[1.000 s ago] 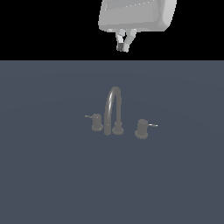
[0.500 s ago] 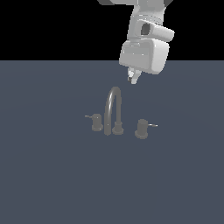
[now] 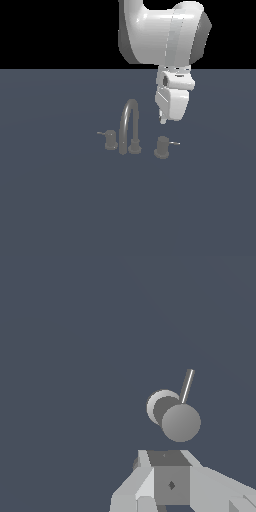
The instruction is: Turn on the faucet by rotating a designated handle.
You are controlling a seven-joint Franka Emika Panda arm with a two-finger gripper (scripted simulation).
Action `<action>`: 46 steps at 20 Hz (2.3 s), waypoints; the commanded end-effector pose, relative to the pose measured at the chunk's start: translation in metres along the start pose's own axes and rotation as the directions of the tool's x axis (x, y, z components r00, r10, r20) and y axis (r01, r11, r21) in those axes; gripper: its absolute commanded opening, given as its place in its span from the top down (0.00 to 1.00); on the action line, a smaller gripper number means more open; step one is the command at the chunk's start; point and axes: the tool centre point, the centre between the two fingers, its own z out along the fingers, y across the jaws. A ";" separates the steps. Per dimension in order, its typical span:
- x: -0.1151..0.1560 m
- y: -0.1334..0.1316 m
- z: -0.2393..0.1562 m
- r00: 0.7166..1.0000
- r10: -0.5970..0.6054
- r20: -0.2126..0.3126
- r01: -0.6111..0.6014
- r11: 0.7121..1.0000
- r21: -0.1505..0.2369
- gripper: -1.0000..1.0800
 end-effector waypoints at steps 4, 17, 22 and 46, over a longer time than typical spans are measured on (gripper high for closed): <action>0.026 -0.001 0.037 0.989 0.143 -0.045 -0.143 0.990 0.006 1.00; 0.048 0.001 0.065 0.965 0.249 -0.085 -0.248 0.968 0.018 1.00; 0.050 0.012 0.064 0.965 0.248 -0.084 -0.247 0.969 0.017 1.00; 0.051 0.067 0.065 0.959 0.269 -0.093 -0.267 0.963 0.026 1.00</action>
